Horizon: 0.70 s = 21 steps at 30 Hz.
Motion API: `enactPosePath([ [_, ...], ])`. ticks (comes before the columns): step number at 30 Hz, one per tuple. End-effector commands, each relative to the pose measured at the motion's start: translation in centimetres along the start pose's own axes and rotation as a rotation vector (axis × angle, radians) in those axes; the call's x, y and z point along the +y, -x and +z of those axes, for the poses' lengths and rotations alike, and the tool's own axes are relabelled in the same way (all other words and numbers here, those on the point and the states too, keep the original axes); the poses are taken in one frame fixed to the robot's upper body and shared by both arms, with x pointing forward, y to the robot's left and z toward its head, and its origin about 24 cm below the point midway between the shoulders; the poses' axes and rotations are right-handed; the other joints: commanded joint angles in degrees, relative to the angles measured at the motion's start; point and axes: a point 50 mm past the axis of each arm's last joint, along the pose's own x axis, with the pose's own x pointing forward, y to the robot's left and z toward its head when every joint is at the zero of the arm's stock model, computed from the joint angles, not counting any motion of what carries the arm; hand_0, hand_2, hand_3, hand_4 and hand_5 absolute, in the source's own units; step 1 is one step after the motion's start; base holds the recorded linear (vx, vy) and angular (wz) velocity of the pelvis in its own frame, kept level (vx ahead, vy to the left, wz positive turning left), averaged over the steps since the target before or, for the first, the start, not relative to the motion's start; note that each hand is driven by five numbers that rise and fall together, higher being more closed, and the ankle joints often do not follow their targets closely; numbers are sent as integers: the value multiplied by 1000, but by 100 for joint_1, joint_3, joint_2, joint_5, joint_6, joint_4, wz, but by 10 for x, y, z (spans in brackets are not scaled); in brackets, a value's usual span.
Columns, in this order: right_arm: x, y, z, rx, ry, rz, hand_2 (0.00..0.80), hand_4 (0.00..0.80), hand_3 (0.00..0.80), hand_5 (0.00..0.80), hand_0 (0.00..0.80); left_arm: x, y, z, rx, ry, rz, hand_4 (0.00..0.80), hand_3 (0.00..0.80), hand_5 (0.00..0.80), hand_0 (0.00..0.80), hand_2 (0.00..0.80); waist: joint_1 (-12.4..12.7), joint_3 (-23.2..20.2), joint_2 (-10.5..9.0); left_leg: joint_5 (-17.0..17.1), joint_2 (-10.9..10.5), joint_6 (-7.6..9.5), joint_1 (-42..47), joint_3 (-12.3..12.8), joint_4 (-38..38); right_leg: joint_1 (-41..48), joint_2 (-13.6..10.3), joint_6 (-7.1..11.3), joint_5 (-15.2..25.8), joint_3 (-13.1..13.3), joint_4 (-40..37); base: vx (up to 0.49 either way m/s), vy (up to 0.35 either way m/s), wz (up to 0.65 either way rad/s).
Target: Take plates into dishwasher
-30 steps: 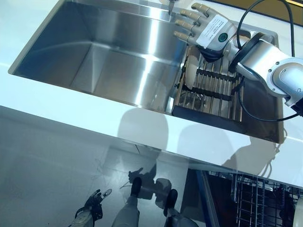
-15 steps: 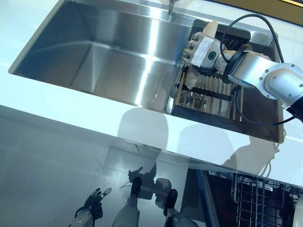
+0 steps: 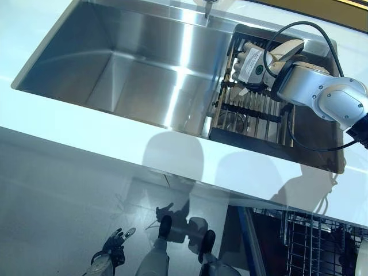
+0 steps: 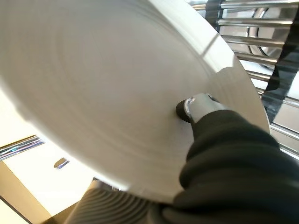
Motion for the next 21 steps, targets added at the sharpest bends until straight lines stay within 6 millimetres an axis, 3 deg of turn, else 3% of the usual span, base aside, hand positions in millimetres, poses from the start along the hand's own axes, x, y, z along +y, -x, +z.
enactPosePath([
  [1,8,4,-18,91,10,10,800,800,800,800,800,11,3,0,-23,32,30,0,0,0,0,0,94,-52,-153,-291,-79,121,18,261,-41,-53,-50,180,-69,-137,-5,0,0,0],
  [10,1,13,-51,263,-67,-133,800,800,800,800,800,16,4,-4,-8,24,55,0,0,0,0,0,19,-283,-260,-385,-56,135,177,280,-41,75,-18,201,-104,-34,-5,0,0,0],
  [21,1,43,-99,564,-276,-306,800,800,800,800,800,15,5,-14,34,0,87,0,0,0,0,0,-171,-886,-405,-648,9,166,692,409,-41,479,48,238,-229,225,-5,2,-27,-5],
])
